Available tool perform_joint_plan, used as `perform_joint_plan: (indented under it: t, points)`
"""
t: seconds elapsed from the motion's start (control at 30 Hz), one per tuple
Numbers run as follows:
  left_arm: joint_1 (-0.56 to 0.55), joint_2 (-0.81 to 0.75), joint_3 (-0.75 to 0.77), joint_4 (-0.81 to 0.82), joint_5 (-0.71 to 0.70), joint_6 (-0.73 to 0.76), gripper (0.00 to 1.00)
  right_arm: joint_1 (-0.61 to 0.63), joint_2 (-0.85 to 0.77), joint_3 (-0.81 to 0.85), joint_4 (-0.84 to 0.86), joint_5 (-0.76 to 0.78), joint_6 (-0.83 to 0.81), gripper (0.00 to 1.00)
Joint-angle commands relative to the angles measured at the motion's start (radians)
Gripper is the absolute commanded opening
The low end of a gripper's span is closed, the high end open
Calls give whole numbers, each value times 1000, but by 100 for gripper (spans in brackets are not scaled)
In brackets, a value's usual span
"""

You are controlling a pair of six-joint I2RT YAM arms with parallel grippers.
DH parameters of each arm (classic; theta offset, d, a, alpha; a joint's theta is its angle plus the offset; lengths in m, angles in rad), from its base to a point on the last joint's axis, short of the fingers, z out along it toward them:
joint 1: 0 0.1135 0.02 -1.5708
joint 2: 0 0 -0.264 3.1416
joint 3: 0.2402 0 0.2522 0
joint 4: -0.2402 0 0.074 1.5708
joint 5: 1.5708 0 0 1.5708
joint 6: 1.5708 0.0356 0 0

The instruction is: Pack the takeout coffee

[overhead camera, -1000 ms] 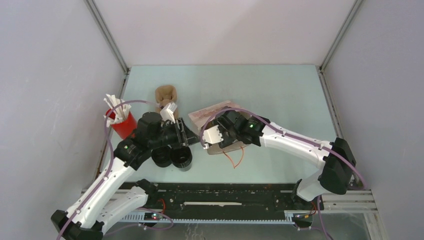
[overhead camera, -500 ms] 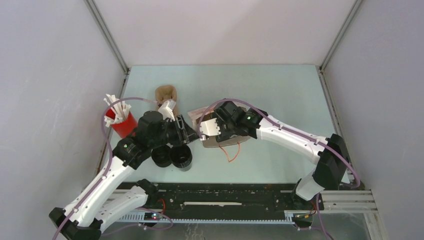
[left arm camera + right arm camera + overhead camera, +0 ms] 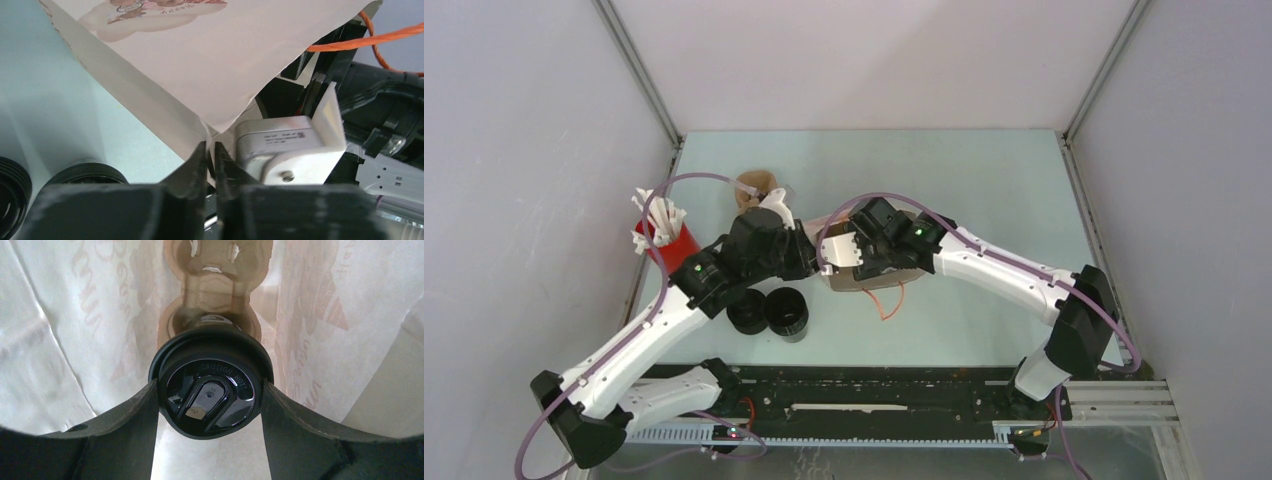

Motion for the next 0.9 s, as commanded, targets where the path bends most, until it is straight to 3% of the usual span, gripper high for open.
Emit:
perform_joint_plan:
  t: [0.0, 0.03, 0.23, 0.47, 0.63, 0.87]
  points:
    - [-34, 50, 84, -44, -81, 55, 6, 15, -3, 29, -10, 45, 50, 10]
    - [-38, 51, 72, -29, -52, 69, 1, 19, -9, 21, -6, 53, 54, 10]
    - [-41, -7, -14, 125, 283, 156, 0, 82, -85, -58, -14, 148, 85, 9]
    - [-41, -79, -125, 310, 538, 104, 0, 264, -203, -112, -206, 262, 266, 9]
    - [-41, -79, -160, 268, 548, 113, 0, 347, -203, -119, -325, 267, 346, 9]
    - [-41, -92, -208, 261, 525, 115, 0, 265, -162, -155, -246, 266, 199, 8]
